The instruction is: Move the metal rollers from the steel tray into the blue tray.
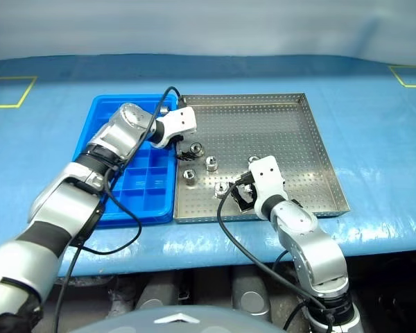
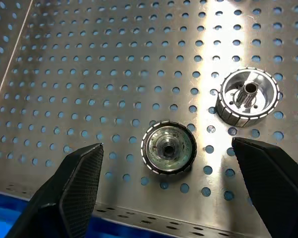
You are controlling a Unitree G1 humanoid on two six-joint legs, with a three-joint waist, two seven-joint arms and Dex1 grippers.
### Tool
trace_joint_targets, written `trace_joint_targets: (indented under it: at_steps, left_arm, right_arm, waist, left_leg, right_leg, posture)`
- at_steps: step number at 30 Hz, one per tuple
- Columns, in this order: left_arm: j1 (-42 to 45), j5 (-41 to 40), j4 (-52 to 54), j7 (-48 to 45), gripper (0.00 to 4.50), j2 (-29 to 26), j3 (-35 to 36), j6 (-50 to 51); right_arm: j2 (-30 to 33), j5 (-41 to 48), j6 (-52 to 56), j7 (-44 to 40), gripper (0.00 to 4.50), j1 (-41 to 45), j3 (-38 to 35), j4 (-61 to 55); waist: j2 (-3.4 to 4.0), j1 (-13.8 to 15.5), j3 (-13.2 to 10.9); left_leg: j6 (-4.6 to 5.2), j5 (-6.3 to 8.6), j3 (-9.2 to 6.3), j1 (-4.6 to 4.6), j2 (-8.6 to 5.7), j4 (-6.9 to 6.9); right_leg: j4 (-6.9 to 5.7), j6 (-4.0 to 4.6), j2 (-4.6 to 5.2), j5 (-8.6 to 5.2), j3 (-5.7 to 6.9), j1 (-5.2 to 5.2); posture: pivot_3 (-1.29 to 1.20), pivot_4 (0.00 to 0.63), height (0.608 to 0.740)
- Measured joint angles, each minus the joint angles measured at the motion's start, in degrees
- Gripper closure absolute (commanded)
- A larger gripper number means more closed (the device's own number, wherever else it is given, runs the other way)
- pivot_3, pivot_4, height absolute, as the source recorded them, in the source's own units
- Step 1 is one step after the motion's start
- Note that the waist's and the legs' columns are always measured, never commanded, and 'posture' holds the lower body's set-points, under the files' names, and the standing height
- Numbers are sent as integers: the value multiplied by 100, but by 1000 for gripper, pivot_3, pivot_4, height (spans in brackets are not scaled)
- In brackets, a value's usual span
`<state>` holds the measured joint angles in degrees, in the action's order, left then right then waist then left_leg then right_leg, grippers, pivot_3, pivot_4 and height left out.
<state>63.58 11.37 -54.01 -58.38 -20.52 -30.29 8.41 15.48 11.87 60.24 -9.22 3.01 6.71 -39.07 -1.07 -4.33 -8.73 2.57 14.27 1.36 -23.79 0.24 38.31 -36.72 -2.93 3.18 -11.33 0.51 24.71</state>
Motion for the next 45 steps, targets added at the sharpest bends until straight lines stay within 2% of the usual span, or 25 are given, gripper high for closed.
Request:
trace_joint_targets:
  at_steps: [7, 10, 22, 28, 34, 37, 44, 45]
  left_arm:
    - [208, 465, -657, 212, 0, 257, -20, -422]
    - [284, 646, -865, 362, 561, 351, -13, -521]
    - [359, 830, -1132, 715, 4463, 482, 322, -730]
    - [288, 757, -1130, 633, 4463, 492, 544, -760]
    - [246, 599, -886, 299, 4463, 249, 738, -753]
    - [247, 607, -797, 96, 3854, 91, 737, -754]
    - [262, 598, -748, -184, 1603, 62, 742, -643]
    - [279, 596, -748, -158, 1167, 132, 751, -631]
  right_arm:
    - [-84, -3, -21, 144, 21, -157, -50, -55]
    - [-106, -4, -24, 185, 0, -185, -52, -71]
    - [-168, -11, -67, 214, 0, -217, -44, -98]
    - [-173, -27, -96, 211, 0, -205, -33, -93]
    - [-172, -27, -96, 201, 0, -154, 8, -35]
    - [-171, -28, -100, 194, 0, -116, 26, -12]
    - [-172, -39, -127, 198, 0, -96, 35, 24]
    - [-173, -48, -135, 201, 0, -96, 41, 27]
  waist:
    - [1, -41, 1]
    - [2, -52, 1]
    - [3, -107, 2]
    - [3, -142, 2]
    - [2, -161, 1]
    - [2, -163, 1]
    - [2, -123, 1]
    - [2, -109, 1]
  left_leg:
    - [4, 3, -3, 3, 2, 22]
    - [13, 8, -1, 2, 5, 46]
    - [49, 31, 39, -2, 2, 87]
    - [57, 37, 46, -10, 0, 86]
    - [57, 37, 47, -9, 0, 87]
    - [57, 37, 47, -9, 0, 86]
    - [58, 38, 47, -11, -2, 87]
    - [58, 38, 47, -11, -2, 88]
  right_leg:
    - [-10, -7, 1, 0, 1, -9]
    - [-11, -20, 1, 7, 0, -16]
    - [-10, -47, 15, 33, -32, -16]
    - [-9, -35, 15, 41, -39, -7]
    - [-9, -36, 15, 41, -40, -6]
    - [-8, -37, 15, 41, -41, -7]
    - [-7, -38, 16, 42, -41, -7]
    - [-7, -39, 16, 41, -41, -7]
  posture:
    - [-236, 150, 740]
    - [-245, 150, 740]
    - [-239, 150, 740]
    - [-216, 150, 740]
    - [-208, 150, 740]
    - [-199, 150, 740]
    - [-210, 150, 740]
    - [-210, 150, 740]
